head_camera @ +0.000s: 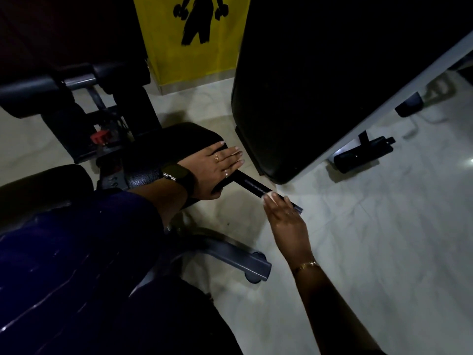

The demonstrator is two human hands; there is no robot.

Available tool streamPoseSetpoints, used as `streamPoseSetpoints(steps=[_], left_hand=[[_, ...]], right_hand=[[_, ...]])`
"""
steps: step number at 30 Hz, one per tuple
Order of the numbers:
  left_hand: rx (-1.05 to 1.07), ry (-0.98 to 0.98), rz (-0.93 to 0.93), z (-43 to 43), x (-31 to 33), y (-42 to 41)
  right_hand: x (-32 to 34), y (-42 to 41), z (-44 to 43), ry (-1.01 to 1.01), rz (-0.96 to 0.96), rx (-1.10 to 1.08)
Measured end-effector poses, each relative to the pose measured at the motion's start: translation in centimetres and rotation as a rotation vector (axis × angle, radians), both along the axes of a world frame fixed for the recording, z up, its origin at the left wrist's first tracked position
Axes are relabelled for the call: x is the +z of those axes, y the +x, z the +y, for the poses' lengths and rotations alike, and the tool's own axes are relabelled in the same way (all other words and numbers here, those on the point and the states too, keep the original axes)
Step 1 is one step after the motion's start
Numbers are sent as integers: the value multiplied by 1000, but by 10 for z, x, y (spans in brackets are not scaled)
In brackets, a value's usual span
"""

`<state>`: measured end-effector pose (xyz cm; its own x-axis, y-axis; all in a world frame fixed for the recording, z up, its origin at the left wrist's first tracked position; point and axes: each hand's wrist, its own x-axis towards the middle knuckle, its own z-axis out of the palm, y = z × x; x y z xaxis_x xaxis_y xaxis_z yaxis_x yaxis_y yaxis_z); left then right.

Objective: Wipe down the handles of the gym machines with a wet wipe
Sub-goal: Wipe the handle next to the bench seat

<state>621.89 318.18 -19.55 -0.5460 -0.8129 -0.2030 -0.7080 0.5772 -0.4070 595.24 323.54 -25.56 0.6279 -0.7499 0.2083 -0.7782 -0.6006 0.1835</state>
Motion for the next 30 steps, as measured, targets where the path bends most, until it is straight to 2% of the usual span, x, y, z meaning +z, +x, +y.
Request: streamPoseSetpoints(steps=[6,9,11,13,15,22,27,30], left_hand=[[6,7,10,0,-1,0],[7,19,6,1,1,0],[4,22,6,0,2,0],[6,23,9,0,1,0],[7,17,3,0,0,0],[12,13,-10,-1,-2,0],[-1,-2,-23,-1,-2,1],[2,1,-22,0,-1,0]], right_hand=[[3,26,11,-5,-308,-167],[8,48,-15,36,-310,-283],[3,55,-20,95,-262,-414],[-5,57,-16,71,-191,-473],[-10,63,-17,40,-176,-470],[-13,117,-42,97,-381,-314],[-14,71,-31,64,-232,-177],[-12,40,-19,31,-203,-215]])
